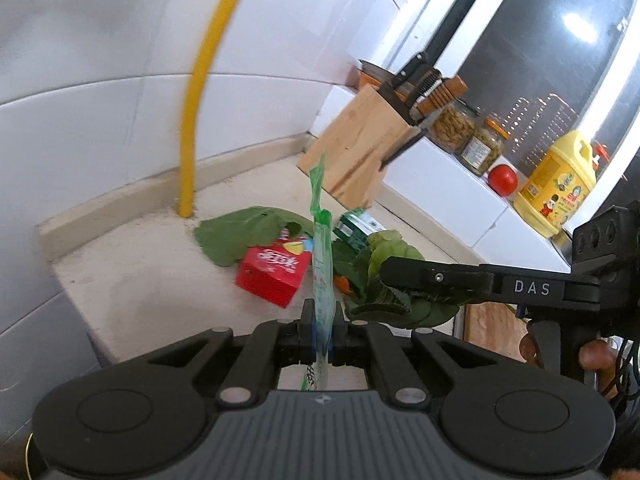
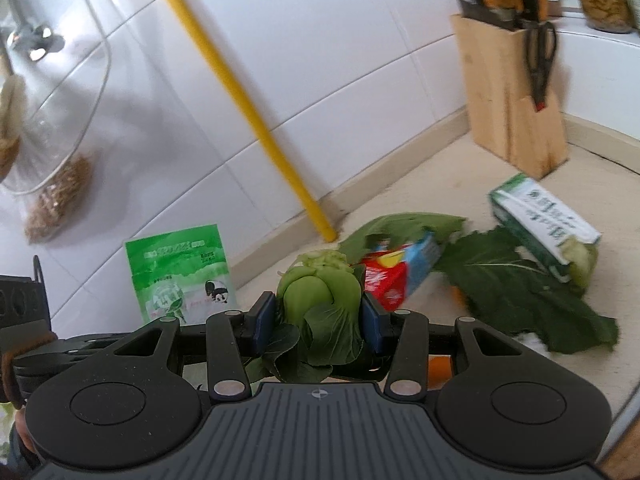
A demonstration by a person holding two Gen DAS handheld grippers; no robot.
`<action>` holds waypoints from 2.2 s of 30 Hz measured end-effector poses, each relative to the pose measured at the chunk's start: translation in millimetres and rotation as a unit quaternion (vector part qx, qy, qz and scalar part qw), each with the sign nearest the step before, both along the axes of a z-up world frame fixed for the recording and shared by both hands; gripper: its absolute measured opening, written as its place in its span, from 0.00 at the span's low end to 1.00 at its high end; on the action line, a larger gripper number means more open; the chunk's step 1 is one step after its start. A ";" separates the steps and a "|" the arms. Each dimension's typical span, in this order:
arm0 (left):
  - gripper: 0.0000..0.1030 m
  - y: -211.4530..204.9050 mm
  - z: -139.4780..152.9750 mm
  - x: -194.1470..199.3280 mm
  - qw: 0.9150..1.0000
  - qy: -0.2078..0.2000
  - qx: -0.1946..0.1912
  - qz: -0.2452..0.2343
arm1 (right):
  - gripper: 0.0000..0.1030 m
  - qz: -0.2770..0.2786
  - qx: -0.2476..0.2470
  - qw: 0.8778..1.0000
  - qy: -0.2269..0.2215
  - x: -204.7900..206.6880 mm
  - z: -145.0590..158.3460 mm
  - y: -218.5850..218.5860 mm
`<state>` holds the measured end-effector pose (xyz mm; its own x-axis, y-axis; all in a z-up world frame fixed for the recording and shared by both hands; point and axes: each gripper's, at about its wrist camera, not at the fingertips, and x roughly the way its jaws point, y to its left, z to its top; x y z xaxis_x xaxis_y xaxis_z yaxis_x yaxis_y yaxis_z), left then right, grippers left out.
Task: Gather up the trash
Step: 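Carry the green wrapper with the left tool while the right tool carries bok choy to the bin, then open the left tool over the bin while the right tool opens, dropping wrapper and bok choy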
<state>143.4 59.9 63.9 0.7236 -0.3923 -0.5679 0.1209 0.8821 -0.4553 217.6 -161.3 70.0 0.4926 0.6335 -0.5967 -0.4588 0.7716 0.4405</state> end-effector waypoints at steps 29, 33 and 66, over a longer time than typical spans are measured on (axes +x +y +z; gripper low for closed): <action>0.02 115.5 -20.4 -124.4 0.983 0.026 0.008 0.180 | 0.51 0.206 -0.004 0.977 0.055 -56.4 -29.1 183.1; 0.02 123.8 -30.9 -133.9 0.980 0.039 0.014 0.193 | 0.51 0.215 -0.014 0.974 0.071 -62.7 -42.0 200.5; 0.18 160.7 -117.9 -122.9 0.956 0.153 0.042 0.245 | 0.58 0.188 -0.093 0.964 0.165 -64.3 -131.2 253.4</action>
